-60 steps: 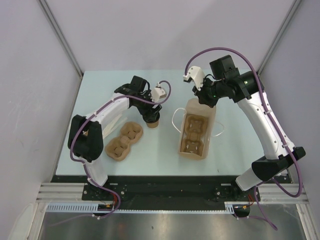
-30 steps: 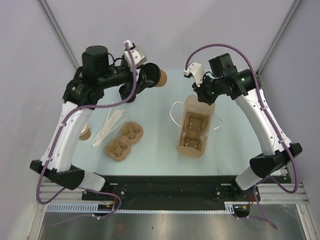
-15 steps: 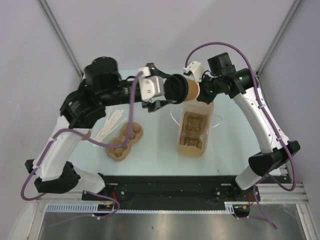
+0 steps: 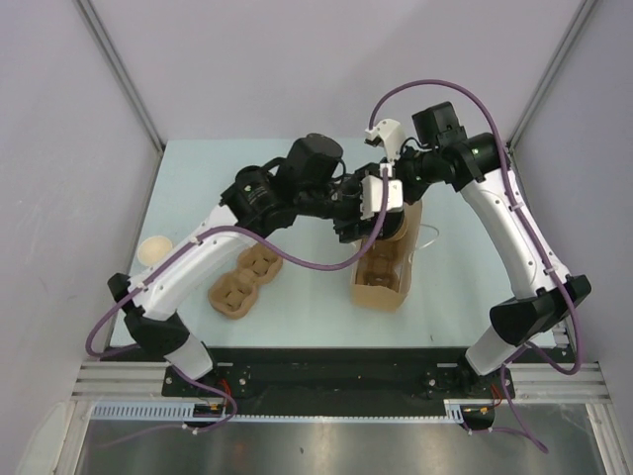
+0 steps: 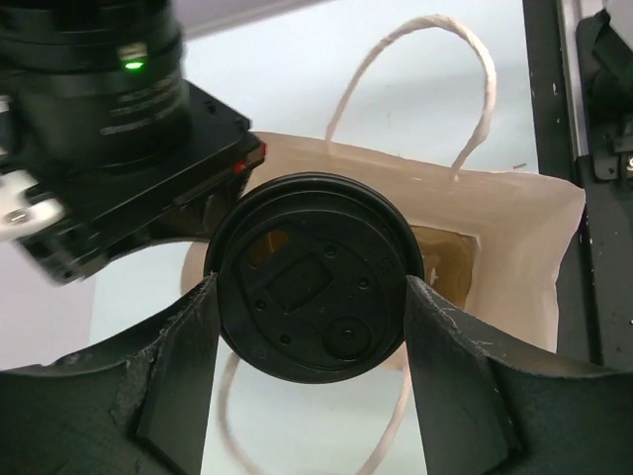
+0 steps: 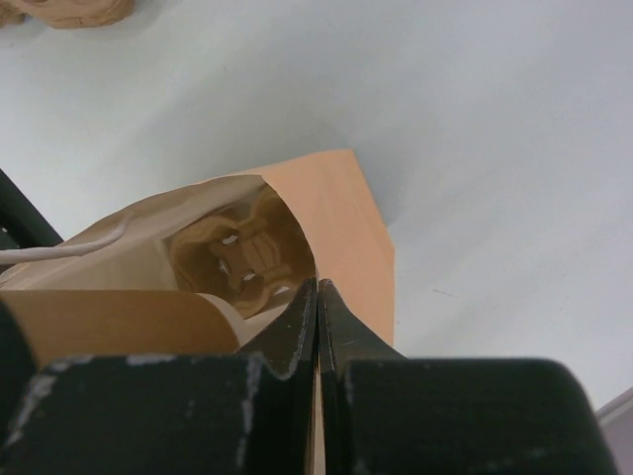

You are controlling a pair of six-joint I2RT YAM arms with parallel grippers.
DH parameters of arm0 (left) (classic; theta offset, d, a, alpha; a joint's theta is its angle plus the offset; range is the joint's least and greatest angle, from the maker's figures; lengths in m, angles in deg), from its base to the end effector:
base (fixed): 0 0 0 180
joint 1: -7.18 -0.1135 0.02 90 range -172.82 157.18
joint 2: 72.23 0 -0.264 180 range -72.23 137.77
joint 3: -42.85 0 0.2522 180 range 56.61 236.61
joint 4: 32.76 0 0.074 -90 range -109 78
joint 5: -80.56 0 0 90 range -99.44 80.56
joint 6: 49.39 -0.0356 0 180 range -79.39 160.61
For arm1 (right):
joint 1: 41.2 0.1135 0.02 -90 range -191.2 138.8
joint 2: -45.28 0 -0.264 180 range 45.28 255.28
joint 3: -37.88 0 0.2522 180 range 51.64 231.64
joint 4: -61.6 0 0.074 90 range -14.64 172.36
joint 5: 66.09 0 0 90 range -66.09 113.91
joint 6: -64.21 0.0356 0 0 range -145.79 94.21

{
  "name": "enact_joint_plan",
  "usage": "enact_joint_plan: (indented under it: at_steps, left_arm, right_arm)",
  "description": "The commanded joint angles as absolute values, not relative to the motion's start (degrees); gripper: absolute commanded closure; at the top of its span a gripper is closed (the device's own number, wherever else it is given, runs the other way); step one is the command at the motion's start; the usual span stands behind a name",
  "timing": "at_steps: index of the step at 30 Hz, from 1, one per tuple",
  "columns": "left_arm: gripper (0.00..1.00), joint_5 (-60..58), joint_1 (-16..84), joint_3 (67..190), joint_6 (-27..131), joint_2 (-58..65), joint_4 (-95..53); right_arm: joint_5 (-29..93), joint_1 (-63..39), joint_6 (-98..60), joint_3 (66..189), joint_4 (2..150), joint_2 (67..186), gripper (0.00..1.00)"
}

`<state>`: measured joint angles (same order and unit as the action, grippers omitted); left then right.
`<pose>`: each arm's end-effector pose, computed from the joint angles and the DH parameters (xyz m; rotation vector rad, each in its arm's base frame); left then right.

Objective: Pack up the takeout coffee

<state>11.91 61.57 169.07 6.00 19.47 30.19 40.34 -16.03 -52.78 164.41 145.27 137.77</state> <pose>0.1815 -0.2757 0.4693 1.6171 1.3138 -0.5964 0.2767 0.1412 0.4360 -1.1762 2.1116 0.3343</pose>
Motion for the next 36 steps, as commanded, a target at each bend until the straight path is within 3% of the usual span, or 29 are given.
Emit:
enact_joint_plan:
  at_steps: [1, 8, 17, 32, 36]
  left_arm:
    - [0.73, 7.27, 63.86, 172.52, 4.14, 23.21, 30.39]
    - [0.72, 4.19, 64.22, 172.80, 4.75, 28.58, 31.27]
    - [0.73, 5.86, 63.87, 164.46, 0.37, 28.24, 33.98]
    - [0.76, 6.56, 56.31, 170.68, -9.30, 27.62, 46.38]
    - [0.76, 7.52, 56.22, 170.07, -10.98, 26.74, 47.79]
  right_arm:
    - [41.67, -16.59, -50.58, 167.39, 143.83, 139.41, 1.00]
    - [44.04, -17.29, -49.44, 168.27, 143.83, 140.64, 1.00]
    - [49.04, -23.43, -45.58, 168.98, 145.93, 142.31, 1.00]
    - [66.35, -27.93, -44.25, 155.44, 153.93, 134.67, 1.00]
    - [71.11, -27.67, -45.30, 153.16, 156.75, 132.39, 0.96]
